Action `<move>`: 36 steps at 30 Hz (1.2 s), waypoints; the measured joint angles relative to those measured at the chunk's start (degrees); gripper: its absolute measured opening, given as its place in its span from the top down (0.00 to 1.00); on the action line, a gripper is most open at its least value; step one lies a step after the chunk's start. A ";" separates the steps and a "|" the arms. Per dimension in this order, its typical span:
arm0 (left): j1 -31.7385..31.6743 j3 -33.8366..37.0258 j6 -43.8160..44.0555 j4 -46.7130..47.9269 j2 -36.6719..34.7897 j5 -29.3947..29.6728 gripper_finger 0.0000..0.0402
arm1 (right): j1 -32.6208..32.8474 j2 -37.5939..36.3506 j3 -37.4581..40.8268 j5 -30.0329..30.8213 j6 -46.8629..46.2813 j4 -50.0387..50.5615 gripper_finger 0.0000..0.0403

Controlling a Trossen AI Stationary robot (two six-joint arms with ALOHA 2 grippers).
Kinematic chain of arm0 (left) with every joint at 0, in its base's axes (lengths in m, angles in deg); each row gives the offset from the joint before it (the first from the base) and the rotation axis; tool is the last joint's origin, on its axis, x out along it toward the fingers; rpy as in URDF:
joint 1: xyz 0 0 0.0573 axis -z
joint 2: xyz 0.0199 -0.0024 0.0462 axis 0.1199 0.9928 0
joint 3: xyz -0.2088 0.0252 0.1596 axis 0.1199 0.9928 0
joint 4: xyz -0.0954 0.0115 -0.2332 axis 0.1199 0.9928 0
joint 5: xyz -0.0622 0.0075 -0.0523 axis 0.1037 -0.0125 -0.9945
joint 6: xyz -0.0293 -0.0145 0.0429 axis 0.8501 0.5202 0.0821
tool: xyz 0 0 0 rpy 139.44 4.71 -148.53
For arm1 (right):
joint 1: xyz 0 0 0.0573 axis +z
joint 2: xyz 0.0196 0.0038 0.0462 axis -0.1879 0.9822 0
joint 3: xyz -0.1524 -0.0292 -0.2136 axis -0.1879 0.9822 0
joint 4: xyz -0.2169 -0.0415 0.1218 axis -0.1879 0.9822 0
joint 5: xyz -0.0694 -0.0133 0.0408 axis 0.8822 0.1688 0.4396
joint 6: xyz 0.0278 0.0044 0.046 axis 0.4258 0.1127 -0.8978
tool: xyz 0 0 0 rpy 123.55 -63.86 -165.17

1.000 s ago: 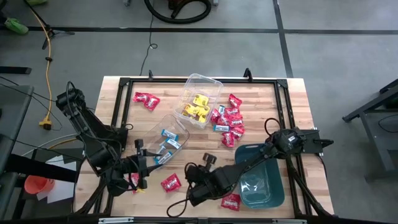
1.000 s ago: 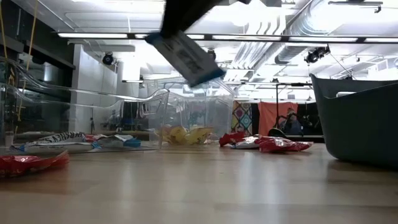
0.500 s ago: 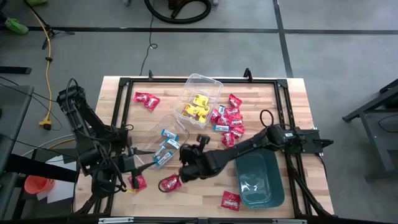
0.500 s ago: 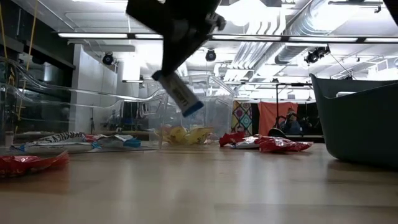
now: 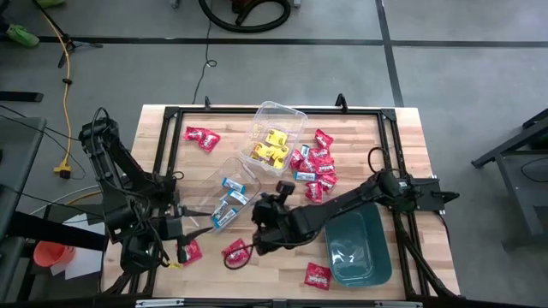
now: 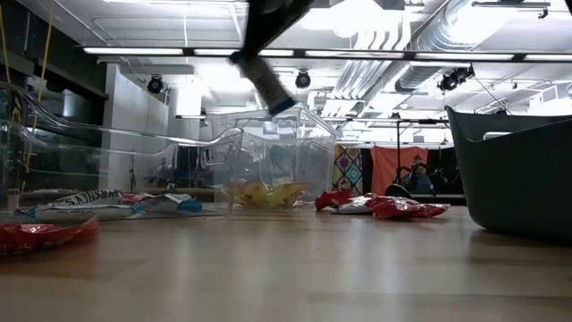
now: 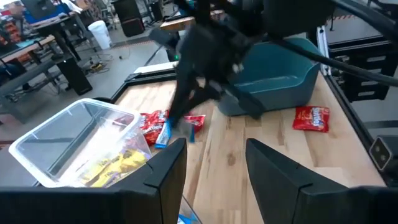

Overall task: Sort candy
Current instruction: Put the white chocolate into the transparent bin

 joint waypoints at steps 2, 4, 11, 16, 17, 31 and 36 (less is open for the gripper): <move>0.00 0.02 0.16 -0.08 0.01 0.00 0.62 | 0.86 -0.98 0.00 2.59 -4.31 4.76 1.00; -0.01 0.00 0.32 -0.13 0.01 0.00 0.62 | 1.71 -1.28 -0.02 5.79 -9.64 10.43 1.00; -0.02 0.02 0.31 -0.56 0.01 0.07 0.62 | 3.87 -5.05 7.56 10.32 -27.28 22.29 1.00; -0.14 0.02 0.28 -0.75 0.01 0.52 0.62 | 2.74 -14.16 23.42 2.06 -19.97 4.91 1.00; -0.15 0.02 0.28 -0.90 0.01 1.01 0.62 | 2.19 -16.72 27.23 -1.12 -15.41 -2.00 1.00; -0.15 0.02 0.16 -0.79 0.01 3.08 0.62 | -11.26 -35.21 69.33 -42.97 22.06 -107.60 1.00; -0.21 0.07 0.16 -0.59 0.01 4.06 0.62 | -14.18 -26.82 68.15 -45.46 23.28 -117.84 1.00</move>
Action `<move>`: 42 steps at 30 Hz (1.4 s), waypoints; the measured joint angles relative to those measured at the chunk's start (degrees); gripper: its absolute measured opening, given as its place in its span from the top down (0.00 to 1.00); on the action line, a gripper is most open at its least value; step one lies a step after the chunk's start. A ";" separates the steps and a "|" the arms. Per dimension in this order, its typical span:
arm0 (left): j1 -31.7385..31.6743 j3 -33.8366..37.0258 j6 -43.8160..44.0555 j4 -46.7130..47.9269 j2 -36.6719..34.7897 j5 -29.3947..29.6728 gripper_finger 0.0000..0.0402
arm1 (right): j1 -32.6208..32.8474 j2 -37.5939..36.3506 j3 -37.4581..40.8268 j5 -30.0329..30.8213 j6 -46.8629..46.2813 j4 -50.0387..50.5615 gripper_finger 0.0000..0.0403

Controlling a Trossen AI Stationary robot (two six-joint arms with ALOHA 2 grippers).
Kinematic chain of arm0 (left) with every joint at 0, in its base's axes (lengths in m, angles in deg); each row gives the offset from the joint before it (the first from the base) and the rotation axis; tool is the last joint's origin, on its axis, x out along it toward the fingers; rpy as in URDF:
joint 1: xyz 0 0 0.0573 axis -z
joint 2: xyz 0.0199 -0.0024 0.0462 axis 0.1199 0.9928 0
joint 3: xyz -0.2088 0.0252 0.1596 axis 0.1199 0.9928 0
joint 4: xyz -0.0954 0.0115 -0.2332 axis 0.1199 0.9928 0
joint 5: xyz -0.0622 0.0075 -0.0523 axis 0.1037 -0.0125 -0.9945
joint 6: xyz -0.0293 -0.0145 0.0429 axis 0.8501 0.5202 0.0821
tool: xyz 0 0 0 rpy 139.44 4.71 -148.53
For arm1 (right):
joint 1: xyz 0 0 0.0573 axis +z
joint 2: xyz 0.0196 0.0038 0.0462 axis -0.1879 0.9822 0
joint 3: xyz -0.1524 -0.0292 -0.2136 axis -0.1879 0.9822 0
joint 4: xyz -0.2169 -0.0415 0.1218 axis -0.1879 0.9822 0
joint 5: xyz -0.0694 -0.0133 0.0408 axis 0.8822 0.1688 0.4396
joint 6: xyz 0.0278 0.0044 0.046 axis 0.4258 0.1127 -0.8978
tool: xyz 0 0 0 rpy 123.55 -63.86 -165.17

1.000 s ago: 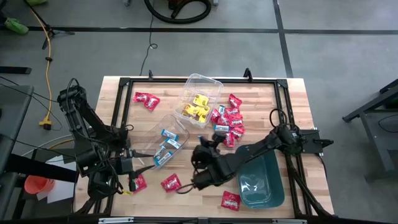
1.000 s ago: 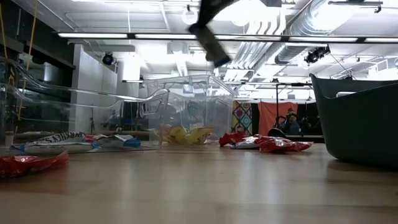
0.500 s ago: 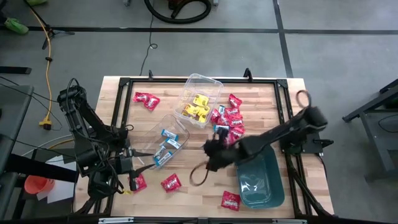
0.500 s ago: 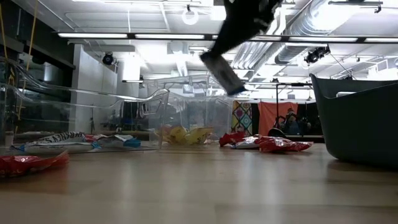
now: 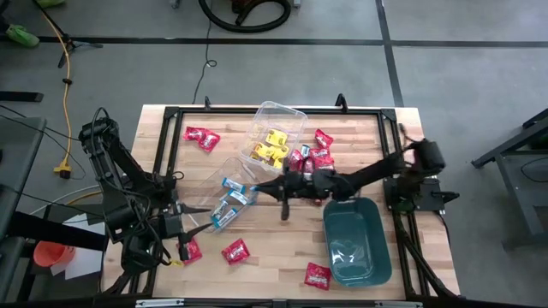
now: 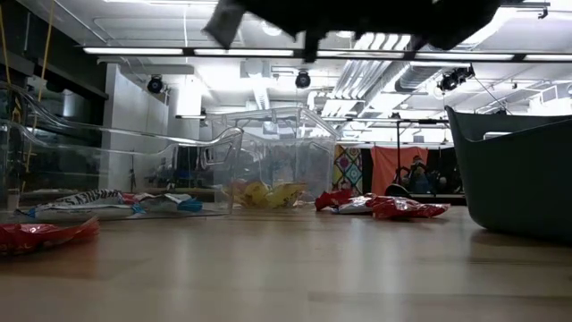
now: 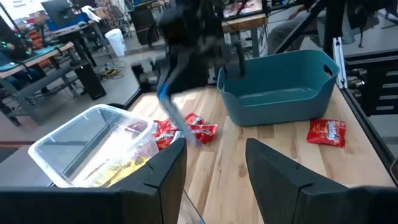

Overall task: Sort candy
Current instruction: Put the white chocolate into the transparent bin

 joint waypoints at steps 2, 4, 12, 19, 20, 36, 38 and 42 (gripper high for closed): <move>-0.36 0.00 -0.02 0.11 0.00 0.55 0.62 | -0.75 3.90 -3.59 -1.05 0.02 -0.49 1.00; -0.72 0.00 -0.48 0.11 0.00 0.68 0.62 | -1.22 7.41 -7.28 -1.27 0.02 0.09 1.00; -0.75 0.00 0.00 0.45 0.00 -2.46 0.62 | -2.62 14.10 -20.54 1.41 -0.90 16.65 0.91; -0.67 0.00 0.53 0.48 0.70 -2.65 0.62 | -2.65 14.08 -29.94 2.26 -2.94 36.23 0.69; -0.73 0.00 0.59 0.48 0.78 -2.64 0.62 | -2.65 14.08 -31.04 2.26 -2.48 38.08 0.65; -1.09 0.00 3.34 0.56 1.11 -4.54 0.62 | 0.52 4.22 -32.84 6.26 -1.21 82.71 0.48; -1.04 0.00 4.07 0.59 1.64 -4.55 0.62 | 1.58 1.30 -28.17 8.60 -4.44 84.52 0.48; -1.04 0.00 4.17 0.42 2.63 -4.62 0.62 | 3.82 -7.24 -16.05 12.37 -11.46 82.55 0.48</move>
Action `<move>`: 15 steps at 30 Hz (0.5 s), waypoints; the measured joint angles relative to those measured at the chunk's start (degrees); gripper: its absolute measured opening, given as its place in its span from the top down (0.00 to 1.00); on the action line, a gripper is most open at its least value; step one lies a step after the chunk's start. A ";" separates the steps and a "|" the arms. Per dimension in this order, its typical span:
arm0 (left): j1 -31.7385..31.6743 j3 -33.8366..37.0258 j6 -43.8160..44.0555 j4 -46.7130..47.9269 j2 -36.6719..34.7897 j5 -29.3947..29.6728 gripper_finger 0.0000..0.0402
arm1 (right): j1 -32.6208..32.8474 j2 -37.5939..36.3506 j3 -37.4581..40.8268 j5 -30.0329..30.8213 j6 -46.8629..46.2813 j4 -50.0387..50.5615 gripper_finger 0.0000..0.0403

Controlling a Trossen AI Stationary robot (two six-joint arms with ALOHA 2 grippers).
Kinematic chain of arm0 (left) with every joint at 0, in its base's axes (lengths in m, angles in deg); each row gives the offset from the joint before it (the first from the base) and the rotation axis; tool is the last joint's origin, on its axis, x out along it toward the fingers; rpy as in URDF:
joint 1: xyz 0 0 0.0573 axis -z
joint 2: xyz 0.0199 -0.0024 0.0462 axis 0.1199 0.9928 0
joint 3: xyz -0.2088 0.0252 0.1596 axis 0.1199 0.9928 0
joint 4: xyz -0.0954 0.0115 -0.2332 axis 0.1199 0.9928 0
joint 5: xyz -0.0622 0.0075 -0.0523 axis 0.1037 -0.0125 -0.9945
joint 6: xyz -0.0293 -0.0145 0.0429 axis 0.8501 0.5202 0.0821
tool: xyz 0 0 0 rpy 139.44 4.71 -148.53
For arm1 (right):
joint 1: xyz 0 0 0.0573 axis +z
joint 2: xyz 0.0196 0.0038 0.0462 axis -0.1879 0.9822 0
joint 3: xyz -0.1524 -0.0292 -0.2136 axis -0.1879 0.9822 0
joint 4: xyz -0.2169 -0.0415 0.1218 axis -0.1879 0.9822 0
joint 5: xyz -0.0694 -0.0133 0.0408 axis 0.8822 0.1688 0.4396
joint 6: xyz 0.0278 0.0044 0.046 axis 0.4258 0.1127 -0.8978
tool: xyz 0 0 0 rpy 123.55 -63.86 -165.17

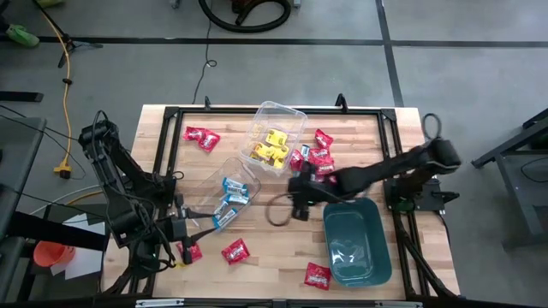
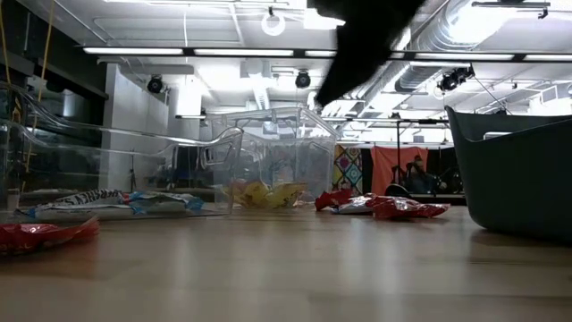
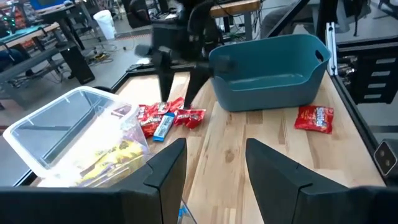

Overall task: Sort candy
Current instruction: Put the white chocolate into the transparent bin

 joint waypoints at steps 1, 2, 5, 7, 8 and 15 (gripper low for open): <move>0.00 0.01 -0.02 0.00 0.18 -0.03 0.62 | 0.50 -2.22 3.00 0.83 -2.22 -0.64 0.48; -0.01 0.02 -0.01 -0.14 0.21 0.07 0.62 | 0.86 -4.21 5.85 1.61 -4.55 -0.89 0.48; -0.17 0.02 -0.02 -0.20 0.21 0.55 0.62 | 0.48 -8.61 12.50 1.82 -11.16 -0.84 0.48; -0.52 0.02 -0.19 -0.27 0.21 0.98 0.62 | -1.08 -10.23 14.55 1.73 -13.86 -0.80 0.48; -0.64 0.00 -0.54 -0.27 0.21 1.58 0.62 | -2.29 -10.47 14.94 1.34 -14.52 -0.59 0.48; -2.46 0.00 -1.49 -0.34 0.21 1.80 0.62 | -11.13 -6.24 12.82 -8.91 -6.82 -2.49 0.48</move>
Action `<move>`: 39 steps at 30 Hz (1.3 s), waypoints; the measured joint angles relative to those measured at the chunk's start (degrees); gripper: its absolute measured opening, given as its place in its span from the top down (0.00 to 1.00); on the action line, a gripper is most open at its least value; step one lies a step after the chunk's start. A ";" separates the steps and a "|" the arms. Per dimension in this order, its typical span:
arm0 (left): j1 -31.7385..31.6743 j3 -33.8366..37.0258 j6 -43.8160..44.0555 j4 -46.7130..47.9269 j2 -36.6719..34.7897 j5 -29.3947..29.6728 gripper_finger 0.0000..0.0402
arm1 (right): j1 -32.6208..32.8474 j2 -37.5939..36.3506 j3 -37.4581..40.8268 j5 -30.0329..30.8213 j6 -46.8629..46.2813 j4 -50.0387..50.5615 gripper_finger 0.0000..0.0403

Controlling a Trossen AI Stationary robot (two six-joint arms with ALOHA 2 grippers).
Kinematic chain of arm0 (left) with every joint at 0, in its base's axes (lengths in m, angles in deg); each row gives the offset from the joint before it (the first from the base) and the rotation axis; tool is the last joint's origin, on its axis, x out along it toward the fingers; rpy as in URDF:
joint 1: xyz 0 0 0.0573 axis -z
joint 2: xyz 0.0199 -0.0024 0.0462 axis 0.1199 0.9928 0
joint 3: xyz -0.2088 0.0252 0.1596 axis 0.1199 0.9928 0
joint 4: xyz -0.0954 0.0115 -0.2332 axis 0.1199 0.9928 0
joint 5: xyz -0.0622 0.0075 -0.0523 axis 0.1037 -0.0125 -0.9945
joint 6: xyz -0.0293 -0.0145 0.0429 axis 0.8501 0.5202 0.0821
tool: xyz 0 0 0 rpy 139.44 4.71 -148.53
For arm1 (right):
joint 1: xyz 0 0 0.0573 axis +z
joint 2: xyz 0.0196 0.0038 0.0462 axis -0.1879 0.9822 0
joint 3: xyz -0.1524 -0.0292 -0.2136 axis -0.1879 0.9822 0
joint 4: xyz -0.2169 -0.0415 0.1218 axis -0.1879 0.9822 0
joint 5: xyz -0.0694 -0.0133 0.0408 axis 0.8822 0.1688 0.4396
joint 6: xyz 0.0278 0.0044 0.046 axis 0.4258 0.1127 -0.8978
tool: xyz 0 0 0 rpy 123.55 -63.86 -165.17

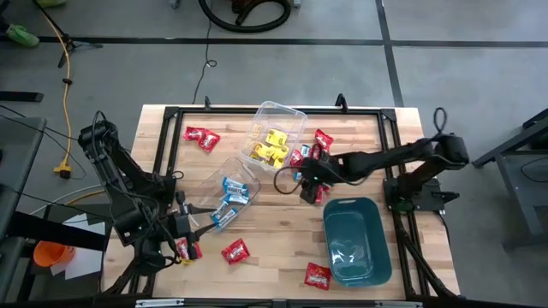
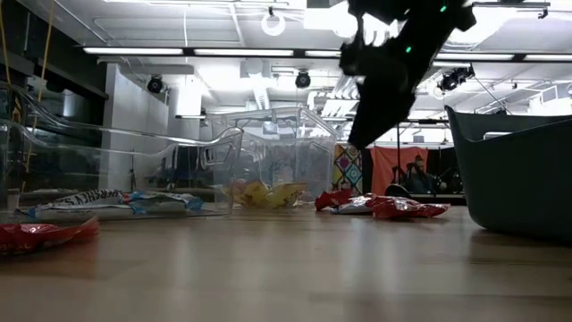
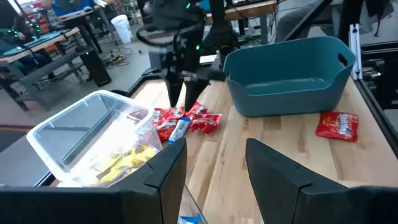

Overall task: Sort candy
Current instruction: Put the white chocolate into the transparent bin

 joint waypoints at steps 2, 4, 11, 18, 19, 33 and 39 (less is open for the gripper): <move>-0.23 0.02 -0.08 0.11 0.00 -1.03 0.62 | -1.22 2.37 -0.36 -2.07 3.60 -1.79 0.48; -0.22 0.01 -0.12 0.12 0.03 -2.03 0.62 | -1.83 4.35 -0.54 -2.36 6.72 -3.13 0.48; -0.19 0.00 -0.12 0.26 0.09 -2.33 0.62 | -2.75 10.43 -0.60 -1.46 12.63 -4.19 0.48; -0.21 0.00 -0.15 0.38 0.09 -2.32 0.62 | -4.22 13.62 -0.60 1.76 13.35 -4.56 0.48; -0.21 0.00 -0.15 0.39 0.09 -2.21 0.62 | -4.47 13.97 -0.60 2.27 13.36 -4.63 0.48; -0.21 0.00 -0.13 0.48 0.09 -2.29 0.62 | -7.02 16.26 -0.66 2.57 9.71 -4.91 0.57; -0.20 0.00 -0.15 0.50 0.09 -2.36 0.62 | -6.77 15.69 -0.72 3.67 7.53 -4.57 0.90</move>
